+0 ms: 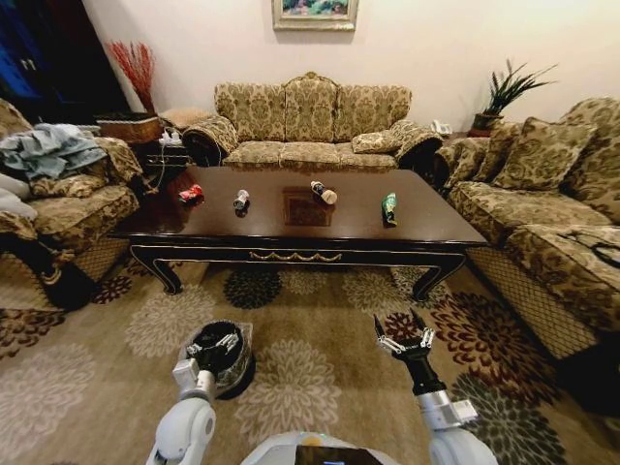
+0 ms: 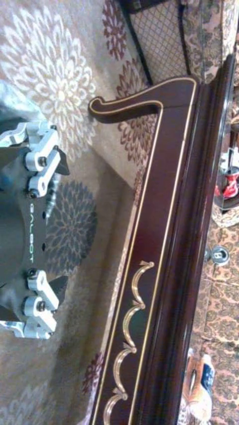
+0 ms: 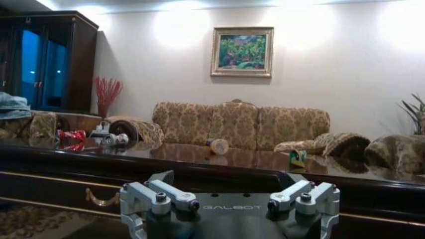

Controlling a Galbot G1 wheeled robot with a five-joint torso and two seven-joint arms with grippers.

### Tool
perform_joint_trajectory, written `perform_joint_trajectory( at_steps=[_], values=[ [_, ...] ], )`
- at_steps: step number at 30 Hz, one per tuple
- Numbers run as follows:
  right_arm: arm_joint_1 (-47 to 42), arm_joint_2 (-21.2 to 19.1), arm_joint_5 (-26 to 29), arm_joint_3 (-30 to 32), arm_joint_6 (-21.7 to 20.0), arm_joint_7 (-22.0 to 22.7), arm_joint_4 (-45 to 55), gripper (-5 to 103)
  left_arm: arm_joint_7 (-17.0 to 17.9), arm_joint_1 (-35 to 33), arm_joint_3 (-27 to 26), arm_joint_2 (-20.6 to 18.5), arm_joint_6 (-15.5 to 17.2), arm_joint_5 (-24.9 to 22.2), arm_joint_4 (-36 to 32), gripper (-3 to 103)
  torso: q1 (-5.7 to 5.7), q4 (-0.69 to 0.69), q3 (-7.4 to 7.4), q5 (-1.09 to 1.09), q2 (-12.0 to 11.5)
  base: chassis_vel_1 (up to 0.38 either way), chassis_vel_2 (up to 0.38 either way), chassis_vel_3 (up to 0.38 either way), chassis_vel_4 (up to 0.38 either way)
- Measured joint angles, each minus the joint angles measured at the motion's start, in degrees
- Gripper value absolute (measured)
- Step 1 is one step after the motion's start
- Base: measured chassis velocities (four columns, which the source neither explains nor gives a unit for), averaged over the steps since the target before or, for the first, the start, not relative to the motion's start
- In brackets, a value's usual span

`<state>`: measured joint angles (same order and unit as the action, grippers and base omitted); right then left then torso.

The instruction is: Move to the front of the table and place the trash on the table into the trash bin.

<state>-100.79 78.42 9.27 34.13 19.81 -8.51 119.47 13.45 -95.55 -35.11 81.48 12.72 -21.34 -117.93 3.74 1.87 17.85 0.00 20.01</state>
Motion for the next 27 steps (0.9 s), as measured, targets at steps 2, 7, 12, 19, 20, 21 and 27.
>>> perform_joint_trajectory(
  at_steps=[2,7,12,19,20,21,27],
  values=[
    [0.0,0.0,0.0,0.0,0.0,0.0,-0.1,100,0.0,0.0,0.0,0.0,-0.1,0.0,0.0,99,0.0,0.0,0.0,0.0,0.0,0.166,-0.123,-0.19,0.143],
    [0.1,0.2,-0.2,-0.1,0.2,-0.1,-0.5,100,-0.1,0.0,-0.1,0.0,-0.3,0.0,0.1,99,-0.03,0.0,-0.02,0.0,0.0,0.189,-0.167,-0.182,0.169],
    [0.2,0.2,-0.5,-0.2,0.6,-0.1,-0.7,100,-0.1,0.0,-0.1,-0.1,-0.7,0.0,0.4,99,-0.04,0.0,-0.03,0.0,0.0,0.145,-0.053,-0.137,0.051],
    [0.1,0.5,-0.8,-0.1,1.7,-0.1,-1.0,100,-0.3,0.2,0.0,0.0,-1.2,0.0,0.8,99,0.0,0.0,0.01,0.01,0.0,0.074,0.118,-0.069,-0.133],
    [0.1,0.6,-0.9,-0.1,2.1,-0.1,-1.1,100,-0.3,0.2,0.1,0.0,-1.2,0.1,0.9,99,0.0,0.0,0.0,0.01,0.0,0.081,0.169,-0.076,-0.183],
    [0.0,0.7,-0.9,-0.1,2.3,-0.1,-1.1,100,-0.3,0.3,0.1,0.0,-1.3,0.1,0.9,99,0.0,0.0,0.0,0.01,0.0,0.081,0.16,-0.112,-0.183],
    [-0.1,0.9,-0.5,-0.1,3.6,-0.1,-1.4,100,-0.4,0.3,0.1,-0.2,-1.4,0.1,1.3,99,0.0,0.01,-0.01,-0.02,0.0,0.123,0.123,-0.109,-0.114]
  ],
)
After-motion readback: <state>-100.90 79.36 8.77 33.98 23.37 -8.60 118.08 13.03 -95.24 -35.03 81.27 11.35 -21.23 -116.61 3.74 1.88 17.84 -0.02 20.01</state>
